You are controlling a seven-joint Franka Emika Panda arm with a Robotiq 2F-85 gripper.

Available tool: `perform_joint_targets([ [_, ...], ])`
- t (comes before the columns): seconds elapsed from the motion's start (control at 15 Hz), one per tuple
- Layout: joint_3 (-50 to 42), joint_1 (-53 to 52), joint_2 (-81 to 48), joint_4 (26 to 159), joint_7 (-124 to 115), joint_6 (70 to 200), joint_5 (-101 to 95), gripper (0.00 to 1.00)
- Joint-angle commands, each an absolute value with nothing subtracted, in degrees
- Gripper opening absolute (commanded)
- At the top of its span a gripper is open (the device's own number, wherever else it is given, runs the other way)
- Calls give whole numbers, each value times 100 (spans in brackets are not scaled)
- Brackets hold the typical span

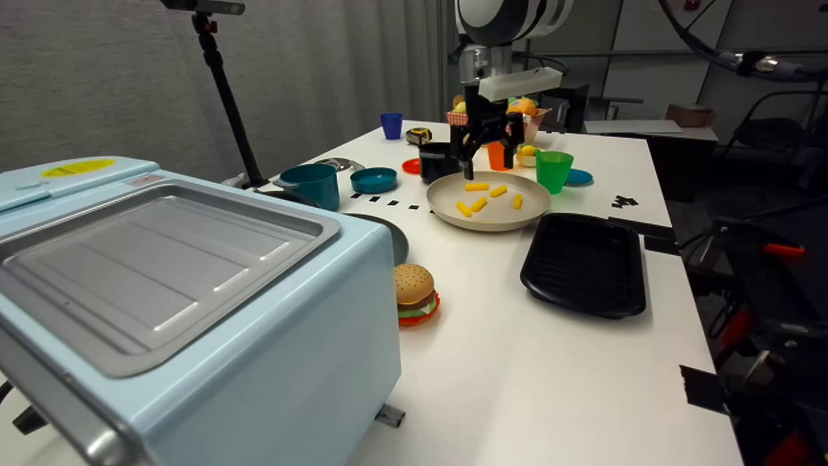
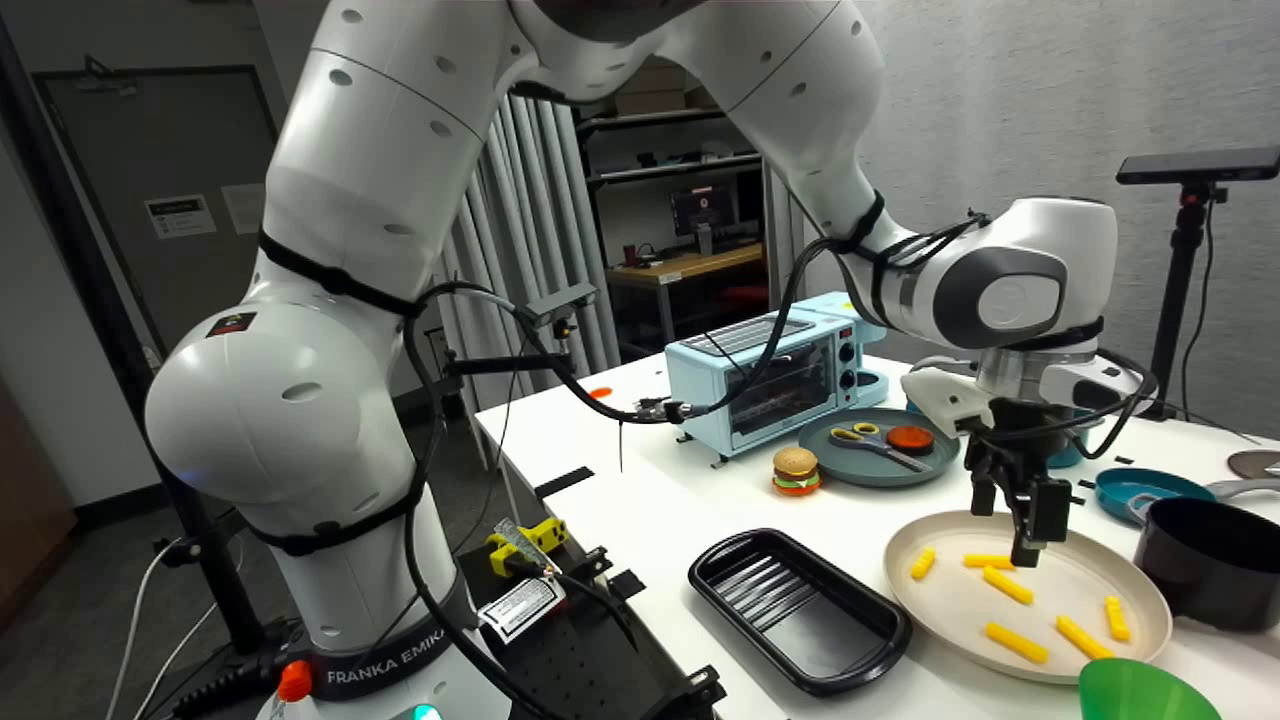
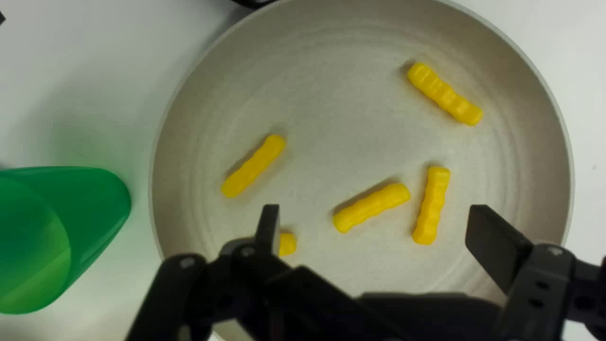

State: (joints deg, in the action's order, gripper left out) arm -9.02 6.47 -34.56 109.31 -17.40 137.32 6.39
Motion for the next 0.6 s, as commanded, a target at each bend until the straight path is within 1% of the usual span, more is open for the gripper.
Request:
perform_joint_targets([
  [0.0, -995, 517, -3864, 10400, -2095, 13642, 588, 100],
  [0.27, -982, 506, -4110, 10132, -2239, 13594, 641, 100],
  [0.33, -932, 557, -3912, 10421, -2055, 13716, 665, 100],
  [0.53, -935, 551, -4030, 10306, -2098, 13714, 668, 100],
])
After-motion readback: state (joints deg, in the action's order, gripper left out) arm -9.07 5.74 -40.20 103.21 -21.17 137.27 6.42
